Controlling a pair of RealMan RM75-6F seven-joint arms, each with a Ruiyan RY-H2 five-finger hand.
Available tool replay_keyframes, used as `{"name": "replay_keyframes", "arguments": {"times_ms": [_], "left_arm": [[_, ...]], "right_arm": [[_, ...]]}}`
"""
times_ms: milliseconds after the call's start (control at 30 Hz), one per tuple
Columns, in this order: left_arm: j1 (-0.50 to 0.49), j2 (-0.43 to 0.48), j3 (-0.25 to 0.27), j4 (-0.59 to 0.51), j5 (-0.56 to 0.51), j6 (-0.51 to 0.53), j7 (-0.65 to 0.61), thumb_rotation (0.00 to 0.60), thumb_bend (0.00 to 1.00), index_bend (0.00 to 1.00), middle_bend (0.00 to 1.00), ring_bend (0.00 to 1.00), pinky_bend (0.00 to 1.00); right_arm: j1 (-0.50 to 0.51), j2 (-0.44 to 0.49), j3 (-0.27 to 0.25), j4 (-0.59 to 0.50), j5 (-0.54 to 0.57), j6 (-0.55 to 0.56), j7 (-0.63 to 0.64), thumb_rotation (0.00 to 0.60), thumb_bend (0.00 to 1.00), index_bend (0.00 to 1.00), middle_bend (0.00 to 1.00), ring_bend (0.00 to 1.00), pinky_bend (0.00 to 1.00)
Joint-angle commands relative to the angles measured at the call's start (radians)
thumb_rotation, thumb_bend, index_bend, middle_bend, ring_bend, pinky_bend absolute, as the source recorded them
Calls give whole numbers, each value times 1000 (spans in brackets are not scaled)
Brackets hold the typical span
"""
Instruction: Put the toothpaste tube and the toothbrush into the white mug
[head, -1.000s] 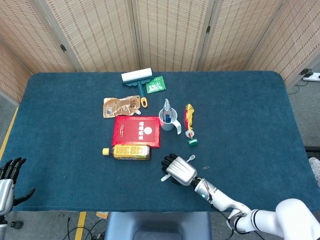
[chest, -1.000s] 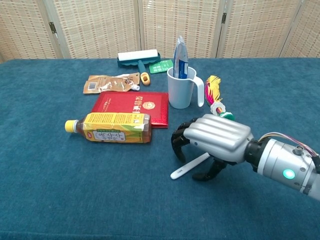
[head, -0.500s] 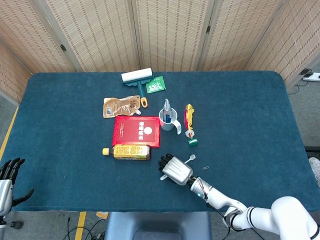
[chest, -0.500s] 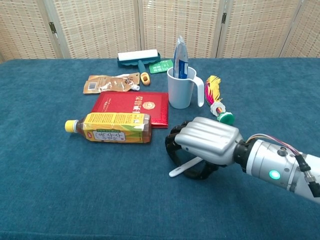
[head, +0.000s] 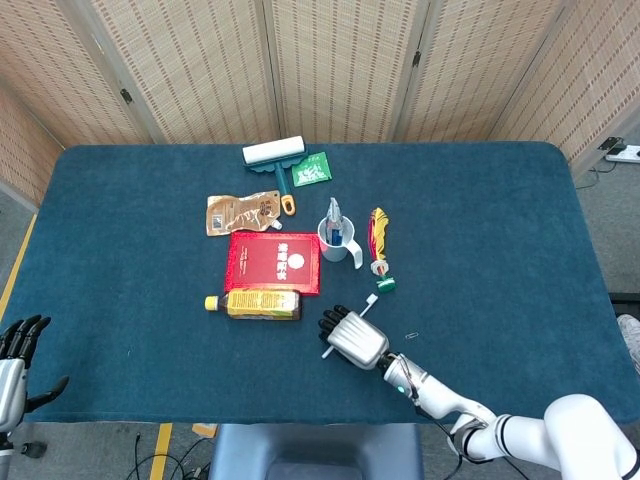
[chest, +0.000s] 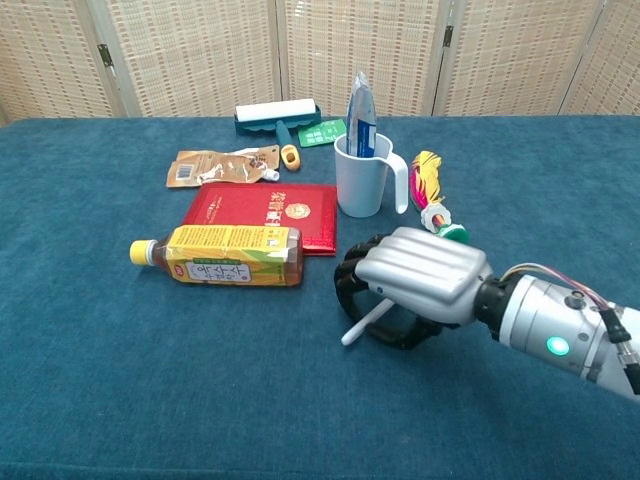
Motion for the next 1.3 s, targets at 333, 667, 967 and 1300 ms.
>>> {"name": "replay_keyframes", "arguments": {"times_ms": [333, 667, 967, 1300], "left_arm": [[-7, 3, -2, -19, 11, -1, 18, 600, 243, 154, 151, 122, 199], [-16, 4, -3, -36, 16, -7, 38, 600, 243, 154, 151, 122, 199], [-15, 7, 1, -44, 13, -9, 48, 600, 243, 154, 151, 122, 199], [-20, 3, 4, -46, 17, -17, 55, 600, 243, 154, 152, 122, 199]], "right_arm": [[-72, 123, 59, -196, 0, 235, 486, 600, 397, 553, 355, 215, 264], [-97, 110, 62, -202, 69, 213, 899, 600, 397, 553, 359, 214, 264], [-97, 120, 92, -233, 175, 90, 1215, 600, 397, 553, 359, 215, 264], [-121, 153, 127, -258, 265, -15, 1398, 600, 384, 553, 347, 215, 249]]}}
